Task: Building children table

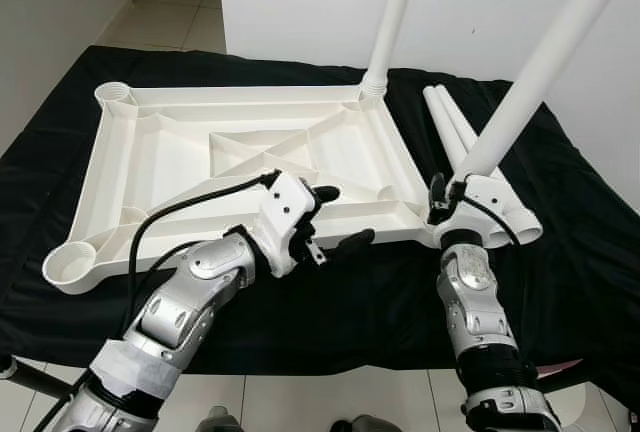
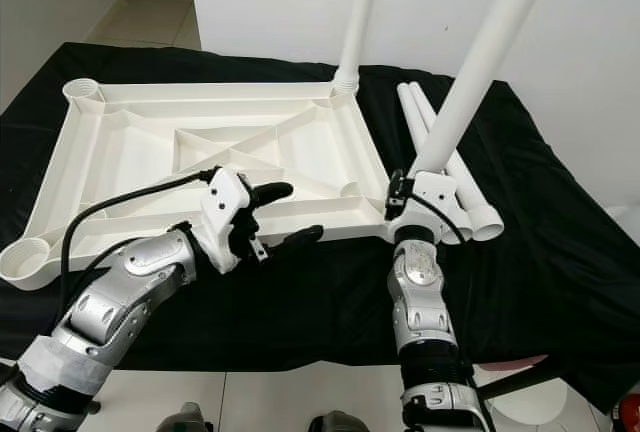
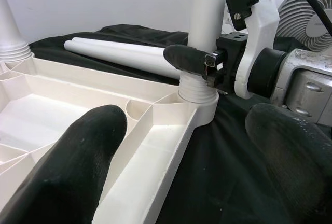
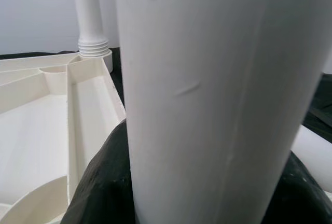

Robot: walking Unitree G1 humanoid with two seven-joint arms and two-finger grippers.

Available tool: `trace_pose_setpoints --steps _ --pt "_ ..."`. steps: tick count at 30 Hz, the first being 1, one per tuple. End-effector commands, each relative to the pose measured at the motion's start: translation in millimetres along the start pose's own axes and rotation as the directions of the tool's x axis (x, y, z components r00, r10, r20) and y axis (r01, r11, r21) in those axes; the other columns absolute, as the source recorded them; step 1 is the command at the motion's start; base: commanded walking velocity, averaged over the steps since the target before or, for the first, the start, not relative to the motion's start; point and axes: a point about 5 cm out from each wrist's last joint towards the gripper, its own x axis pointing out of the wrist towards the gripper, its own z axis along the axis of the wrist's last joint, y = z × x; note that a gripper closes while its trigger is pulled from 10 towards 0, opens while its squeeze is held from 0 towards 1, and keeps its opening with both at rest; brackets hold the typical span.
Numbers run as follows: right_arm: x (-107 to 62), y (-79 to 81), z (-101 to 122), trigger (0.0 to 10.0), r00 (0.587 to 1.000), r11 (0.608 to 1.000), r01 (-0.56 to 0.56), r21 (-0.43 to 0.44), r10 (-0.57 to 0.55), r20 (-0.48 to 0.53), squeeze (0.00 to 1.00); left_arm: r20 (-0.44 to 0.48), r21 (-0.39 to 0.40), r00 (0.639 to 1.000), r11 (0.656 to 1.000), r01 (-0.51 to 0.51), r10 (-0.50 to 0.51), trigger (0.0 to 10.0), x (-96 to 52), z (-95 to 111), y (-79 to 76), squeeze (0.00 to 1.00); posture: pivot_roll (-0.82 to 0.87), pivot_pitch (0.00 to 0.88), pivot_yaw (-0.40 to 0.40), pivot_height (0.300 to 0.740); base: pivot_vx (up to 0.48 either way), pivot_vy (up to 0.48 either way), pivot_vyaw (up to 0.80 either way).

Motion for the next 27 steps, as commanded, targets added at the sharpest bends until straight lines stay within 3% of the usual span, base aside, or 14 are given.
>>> trace_pose_setpoints --steps 1,9,16,22,23,27 --pt "-13.2 -31.3 -38 10.0 0.968 0.986 0.16 -0.046 -0.166 -0.191 0.0 0.012 0.01 0.997 0.997 0.079 -0.079 10.0 0.9 3 -4.4 0.0 0.07 0.01 -0.062 0.74 0.0 0.0 0.0" --pt "-14.6 -32.4 -41 10.0 0.961 0.982 0.176 -0.062 -0.185 -0.204 0.0 0.011 0.008 0.997 0.997 0.077 -0.077 10.0 -0.2 3 -4.1 0.0 0.07 0.016 -0.062 0.74 0.0 0.0 0.0" --pt "-13.9 -21.9 -32 10.0 0.988 0.996 0.072 -0.057 -0.079 -0.134 0.0 0.01 0.004 0.997 0.997 0.077 -0.077 10.0 -0.7 3 -4.6 0.0 0.07 0.019 -0.063 0.74 0.0 0.0 0.0" --pt "-12.3 -23.5 -26 10.0 0.994 0.998 0.042 -0.053 -0.047 -0.097 0.0 0.013 -0.003 0.997 0.997 0.076 -0.076 10.0 -0.8 3 -5.0 0.0 0.07 0.026 -0.062 0.74 0.0 0.0 0.0" --pt "-11.5 -25.2 -24 10.0 0.995 0.998 0.039 -0.048 -0.043 -0.087 0.99 0.015 -0.005 0.997 0.997 0.076 -0.076 10.0 -0.8 3 -4.9 0.0 0.07 0.028 -0.062 0.74 0.0 0.0 0.0" --pt "-9.7 -29.7 -21 10.0 0.996 0.998 0.038 -0.045 -0.042 -0.075 1.0 0.017 -0.006 0.997 0.997 0.075 -0.075 10.0 -0.4 3 -4.6 0.0 0.07 0.028 -0.062 0.74 0.0 0.0 0.0"
